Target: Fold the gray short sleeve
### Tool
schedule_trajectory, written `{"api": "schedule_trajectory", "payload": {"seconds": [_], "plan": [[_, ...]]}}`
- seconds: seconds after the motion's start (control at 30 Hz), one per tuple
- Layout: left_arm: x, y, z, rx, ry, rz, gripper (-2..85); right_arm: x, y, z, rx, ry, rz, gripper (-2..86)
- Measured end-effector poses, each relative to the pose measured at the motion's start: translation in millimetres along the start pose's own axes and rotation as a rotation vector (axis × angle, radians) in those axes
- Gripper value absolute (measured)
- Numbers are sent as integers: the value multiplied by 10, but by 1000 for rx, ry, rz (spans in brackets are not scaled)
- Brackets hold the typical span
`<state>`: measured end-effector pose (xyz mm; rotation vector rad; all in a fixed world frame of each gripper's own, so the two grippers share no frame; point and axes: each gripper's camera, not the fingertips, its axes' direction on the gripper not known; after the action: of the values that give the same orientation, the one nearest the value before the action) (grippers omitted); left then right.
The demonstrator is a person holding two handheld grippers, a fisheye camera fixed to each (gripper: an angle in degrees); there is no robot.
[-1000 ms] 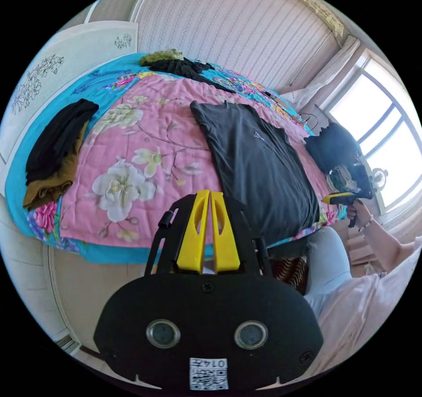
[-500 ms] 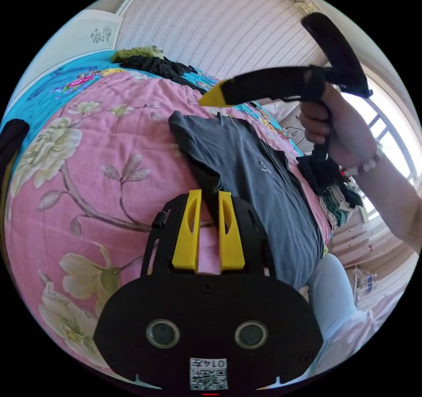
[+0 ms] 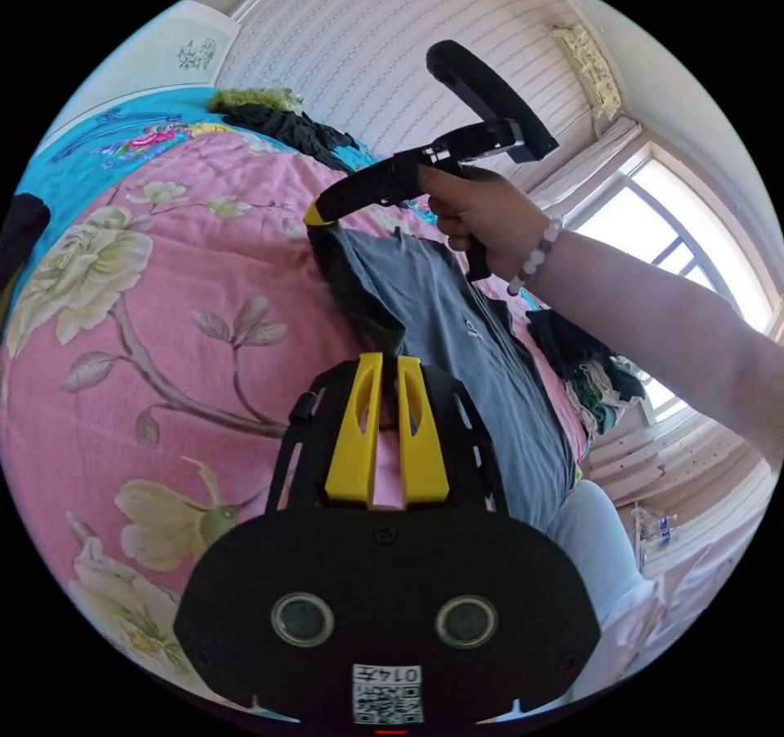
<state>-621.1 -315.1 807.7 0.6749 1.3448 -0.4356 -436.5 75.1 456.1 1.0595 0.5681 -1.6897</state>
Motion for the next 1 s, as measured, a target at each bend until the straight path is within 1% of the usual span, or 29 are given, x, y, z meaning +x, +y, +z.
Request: {"api": "schedule_trajectory", "payload": {"seconds": [0.1, 0.2, 0.3, 0.33, 0.37, 0.5, 0.6, 0.63, 0.7, 0.77, 0.8, 0.87, 0.9, 0.97, 1.0], "plan": [[53, -72, 8, -31, 21, 53, 31, -17, 15, -67, 43, -39, -26, 19], [109, -127, 32, -53, -28, 95, 30, -11, 6, 14, 35, -42, -28, 23], [118, -152, 163, -106, -64, 85, 32, 60, 33, 256, -27, -10, -2, 35], [106, -158, 283, -164, -86, 75, 34, 127, 57, 400, -72, -31, 24, 43], [92, -160, 377, -184, -81, 63, 36, 192, 99, 443, -83, -48, 55, 48], [87, -175, 467, -163, 6, 24, 41, 322, 339, 91, 29, -144, 20, 65], [127, -184, 550, -158, 60, 1, 42, 521, 772, -363, 140, -170, -9, 79], [188, -195, 575, -163, 51, 19, 42, 649, 1048, -568, 206, -203, -3, 81], [379, -226, 602, -188, -52, 135, 43, 895, 1605, -846, 321, -266, 47, 80], [646, -218, 623, -176, -233, 294, 49, 1251, 2583, -1053, 428, -287, 183, 75], [700, -203, 628, -160, -258, 323, 51, 1332, 2855, -1081, 445, -278, 217, 74], [887, -152, 674, -106, -270, 389, 56, 1655, 3974, -1136, 462, -182, 406, 71], [945, -143, 693, -97, -271, 405, 57, 1731, 4247, -1148, 456, -154, 457, 72], [1262, -96, 820, -59, -334, 499, 42, 1992, 5275, -1215, 428, -45, 662, 77], [1360, -86, 866, -45, -356, 530, 34, 2046, 5507, -1240, 431, -31, 704, 78]]}}
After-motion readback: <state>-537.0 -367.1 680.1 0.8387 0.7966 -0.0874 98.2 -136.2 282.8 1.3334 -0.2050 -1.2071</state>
